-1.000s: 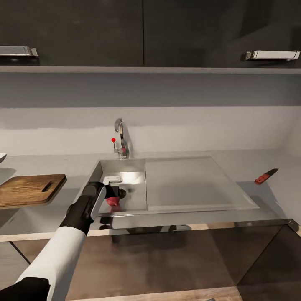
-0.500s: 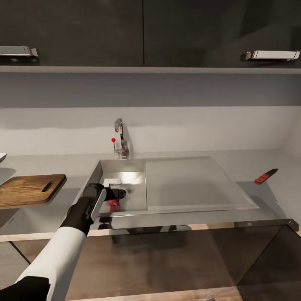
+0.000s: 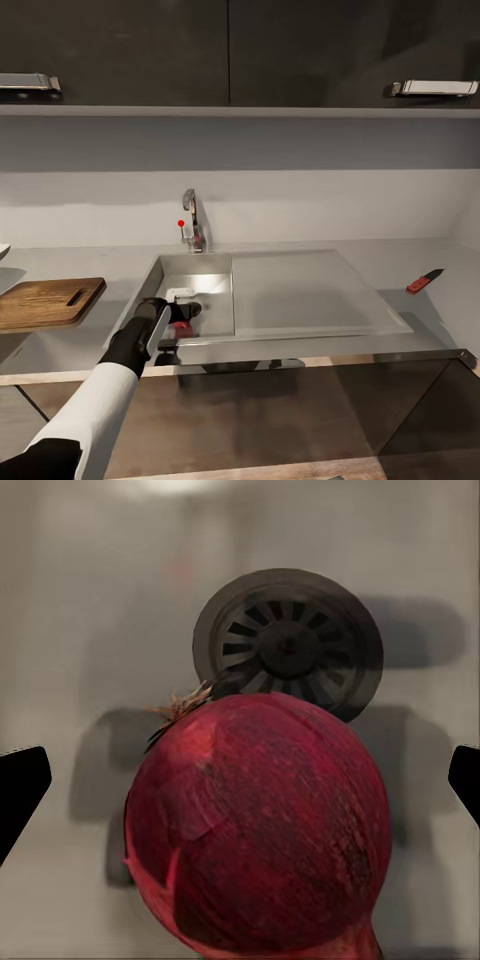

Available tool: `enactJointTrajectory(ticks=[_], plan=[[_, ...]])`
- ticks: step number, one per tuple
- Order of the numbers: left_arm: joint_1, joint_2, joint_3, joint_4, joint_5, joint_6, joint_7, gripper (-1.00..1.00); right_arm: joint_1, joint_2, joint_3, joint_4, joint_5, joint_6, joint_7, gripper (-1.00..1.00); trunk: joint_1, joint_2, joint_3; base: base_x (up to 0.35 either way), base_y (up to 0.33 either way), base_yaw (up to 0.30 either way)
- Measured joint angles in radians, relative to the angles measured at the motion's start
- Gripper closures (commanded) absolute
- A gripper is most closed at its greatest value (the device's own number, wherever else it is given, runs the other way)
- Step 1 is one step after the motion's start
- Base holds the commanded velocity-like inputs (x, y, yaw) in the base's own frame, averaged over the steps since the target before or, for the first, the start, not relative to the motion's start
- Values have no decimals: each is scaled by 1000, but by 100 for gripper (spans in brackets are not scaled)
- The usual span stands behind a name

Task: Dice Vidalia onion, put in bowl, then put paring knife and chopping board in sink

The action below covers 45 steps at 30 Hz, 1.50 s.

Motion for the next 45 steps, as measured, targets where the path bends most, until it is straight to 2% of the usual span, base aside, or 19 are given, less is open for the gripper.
enactJointTrajectory(ticks=[45], plan=[[0,0,0,11,-1,-1,0,-100,0,0,0,0,0,0,0,-100,0,0,0,0,0,0]])
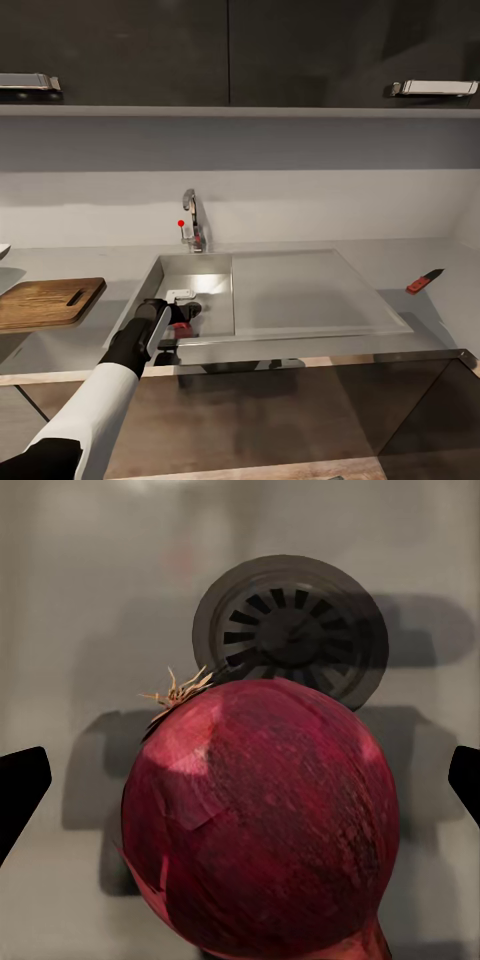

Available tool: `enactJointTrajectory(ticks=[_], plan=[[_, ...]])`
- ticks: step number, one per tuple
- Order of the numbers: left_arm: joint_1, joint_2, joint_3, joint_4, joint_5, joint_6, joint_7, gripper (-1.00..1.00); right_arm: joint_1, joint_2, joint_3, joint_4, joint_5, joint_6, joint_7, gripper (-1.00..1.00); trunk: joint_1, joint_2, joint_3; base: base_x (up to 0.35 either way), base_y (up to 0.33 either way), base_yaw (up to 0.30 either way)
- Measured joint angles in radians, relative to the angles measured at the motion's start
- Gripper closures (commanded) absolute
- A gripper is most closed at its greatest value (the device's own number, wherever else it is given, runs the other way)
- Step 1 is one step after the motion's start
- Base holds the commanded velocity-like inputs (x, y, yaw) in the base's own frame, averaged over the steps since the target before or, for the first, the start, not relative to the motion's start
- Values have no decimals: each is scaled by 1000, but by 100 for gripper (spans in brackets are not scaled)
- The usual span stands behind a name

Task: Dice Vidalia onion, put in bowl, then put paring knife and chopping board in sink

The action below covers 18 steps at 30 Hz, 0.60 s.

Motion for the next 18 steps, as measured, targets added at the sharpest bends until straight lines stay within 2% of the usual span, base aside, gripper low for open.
enactJointTrajectory(ticks=[4,6,9,18], plan=[[0,0,0,5,0,0,0,-100,0,0,0,0,0,0,0,-100,0,0,0,0,0,0],[0,0,-1,37,-3,-42,0,-100,0,0,0,0,0,0,0,-100,0,0,0,0,0,0],[0,0,-1,55,-5,-66,0,-100,0,0,0,0,0,0,0,-100,0,0,0,0,0,0],[0,0,-1,61,-5,-72,0,-100,0,0,0,0,0,0,0,-100,0,0,0,0,0,0]])
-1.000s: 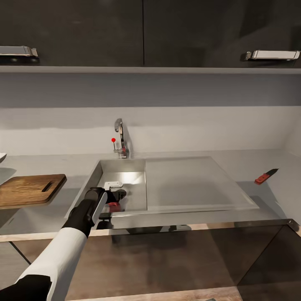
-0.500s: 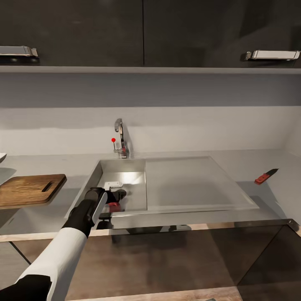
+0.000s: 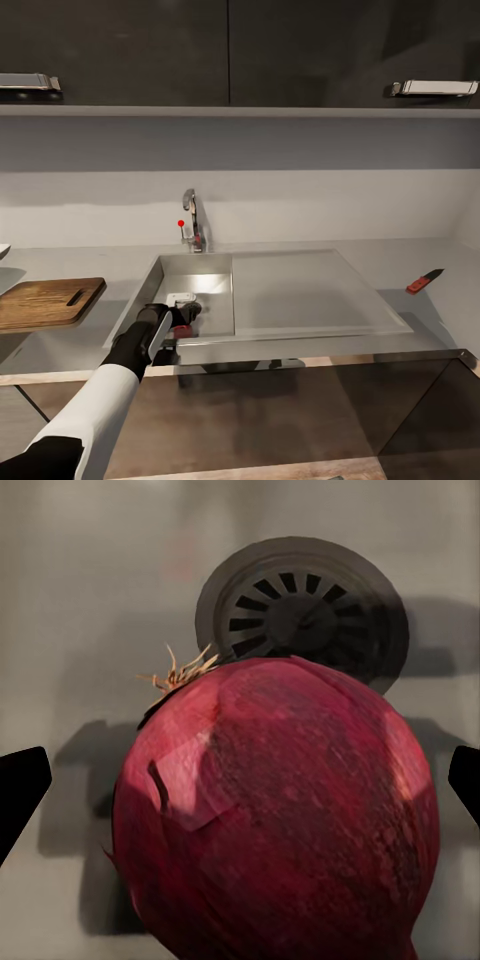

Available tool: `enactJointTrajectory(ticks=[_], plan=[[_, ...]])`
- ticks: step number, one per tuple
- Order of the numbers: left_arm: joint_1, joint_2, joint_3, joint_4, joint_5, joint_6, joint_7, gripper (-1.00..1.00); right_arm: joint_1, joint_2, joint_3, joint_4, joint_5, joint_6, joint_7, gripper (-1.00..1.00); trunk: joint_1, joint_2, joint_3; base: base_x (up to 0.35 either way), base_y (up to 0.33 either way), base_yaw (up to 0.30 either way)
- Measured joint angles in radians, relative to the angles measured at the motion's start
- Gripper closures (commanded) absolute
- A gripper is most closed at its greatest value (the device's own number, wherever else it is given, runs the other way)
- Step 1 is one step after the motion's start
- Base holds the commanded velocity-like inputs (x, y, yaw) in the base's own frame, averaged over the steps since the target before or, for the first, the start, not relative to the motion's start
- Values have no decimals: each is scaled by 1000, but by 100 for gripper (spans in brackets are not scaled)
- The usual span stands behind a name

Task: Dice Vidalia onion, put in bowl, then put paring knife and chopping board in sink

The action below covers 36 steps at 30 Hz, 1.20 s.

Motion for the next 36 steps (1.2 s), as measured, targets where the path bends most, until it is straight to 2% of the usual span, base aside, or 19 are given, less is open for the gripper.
enactJointTrajectory(ticks=[36], plan=[[0,0,-2,2,0,0,0,-100,0,0,0,0,0,0,0,-100,0,0,0,0,0,0]])
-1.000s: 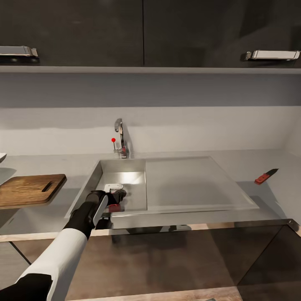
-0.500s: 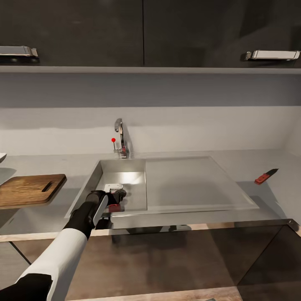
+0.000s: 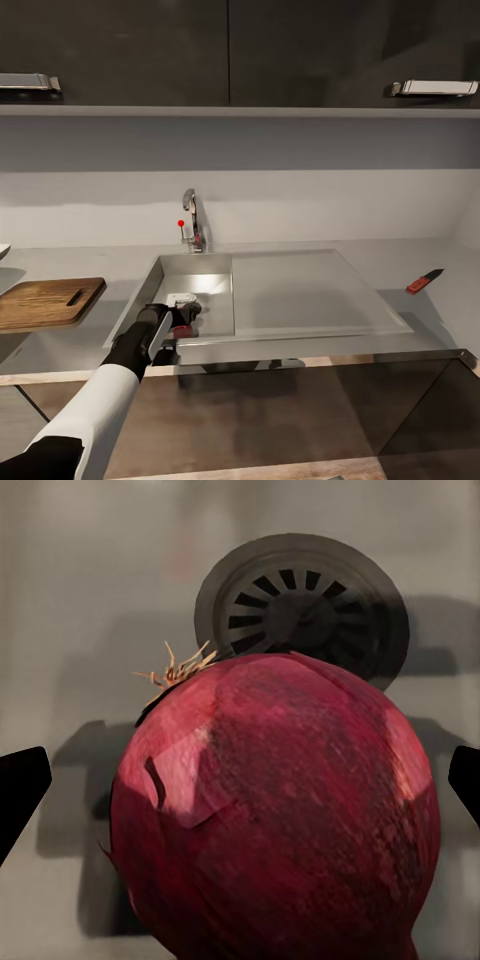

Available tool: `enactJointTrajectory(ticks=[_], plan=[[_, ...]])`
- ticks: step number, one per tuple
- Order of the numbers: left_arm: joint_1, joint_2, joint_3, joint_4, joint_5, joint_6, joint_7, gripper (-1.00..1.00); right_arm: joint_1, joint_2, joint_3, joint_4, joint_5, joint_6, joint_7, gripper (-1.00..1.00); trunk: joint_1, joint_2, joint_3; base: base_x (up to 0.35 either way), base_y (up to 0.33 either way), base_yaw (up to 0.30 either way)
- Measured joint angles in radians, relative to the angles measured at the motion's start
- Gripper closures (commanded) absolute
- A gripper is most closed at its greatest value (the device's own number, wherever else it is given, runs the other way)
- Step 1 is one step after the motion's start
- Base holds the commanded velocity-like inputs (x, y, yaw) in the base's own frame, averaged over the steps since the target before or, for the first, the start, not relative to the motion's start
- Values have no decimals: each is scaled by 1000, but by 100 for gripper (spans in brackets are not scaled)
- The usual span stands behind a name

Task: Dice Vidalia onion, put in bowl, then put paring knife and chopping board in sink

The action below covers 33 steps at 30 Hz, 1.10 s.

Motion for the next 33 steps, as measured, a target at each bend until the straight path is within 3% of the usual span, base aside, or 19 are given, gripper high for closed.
enactJointTrajectory(ticks=[16,17,33], plan=[[0,0,0,0,0,0,0,-100,0,0,0,0,0,0,0,-100,0,0,0,0,0,0],[0,0,0,0,0,0,0,100,0,0,0,0,0,0,0,-100,0,0,0,0,0,0],[0,0,2,-13,0,1,2,100,0,0,0,0,0,0,0,-100,0,0,0,0,0,0]])
